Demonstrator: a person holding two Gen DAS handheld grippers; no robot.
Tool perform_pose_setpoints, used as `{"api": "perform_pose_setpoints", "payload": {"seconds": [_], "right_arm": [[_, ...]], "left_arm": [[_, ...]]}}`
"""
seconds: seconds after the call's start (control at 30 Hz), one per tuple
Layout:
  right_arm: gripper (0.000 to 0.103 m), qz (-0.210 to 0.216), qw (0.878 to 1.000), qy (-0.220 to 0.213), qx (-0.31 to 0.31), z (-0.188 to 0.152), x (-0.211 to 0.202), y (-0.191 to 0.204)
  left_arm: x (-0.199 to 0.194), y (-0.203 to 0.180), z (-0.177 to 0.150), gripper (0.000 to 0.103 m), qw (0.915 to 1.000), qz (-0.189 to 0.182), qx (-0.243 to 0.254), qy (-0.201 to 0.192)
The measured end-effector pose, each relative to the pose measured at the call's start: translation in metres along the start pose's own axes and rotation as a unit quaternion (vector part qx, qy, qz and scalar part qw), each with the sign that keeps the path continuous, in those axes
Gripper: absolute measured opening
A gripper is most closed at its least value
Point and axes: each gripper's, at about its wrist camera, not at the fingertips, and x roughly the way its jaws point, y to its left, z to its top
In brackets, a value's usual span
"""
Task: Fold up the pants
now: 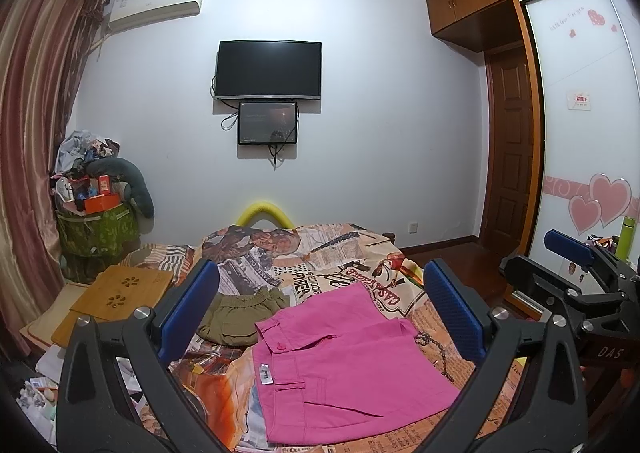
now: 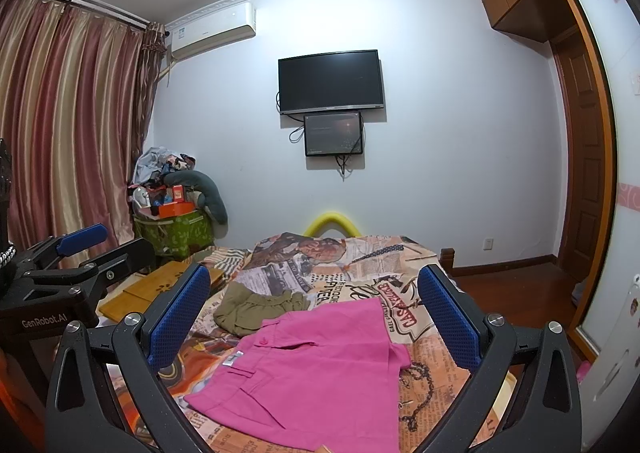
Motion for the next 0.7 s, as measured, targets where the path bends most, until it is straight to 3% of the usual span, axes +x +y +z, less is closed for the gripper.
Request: {"api": "perform_pose_setpoints", "payload": {"seconds": [0.7], "right_arm": [[0.103, -0.003, 1.000, 0.004, 0.000, -0.0002, 0.0036, -0.0006]], "left_arm": [[-0.0003, -0.0037, -0.0013, 0.103, 1.0000, -0.001, 0.002, 0.000]]}}
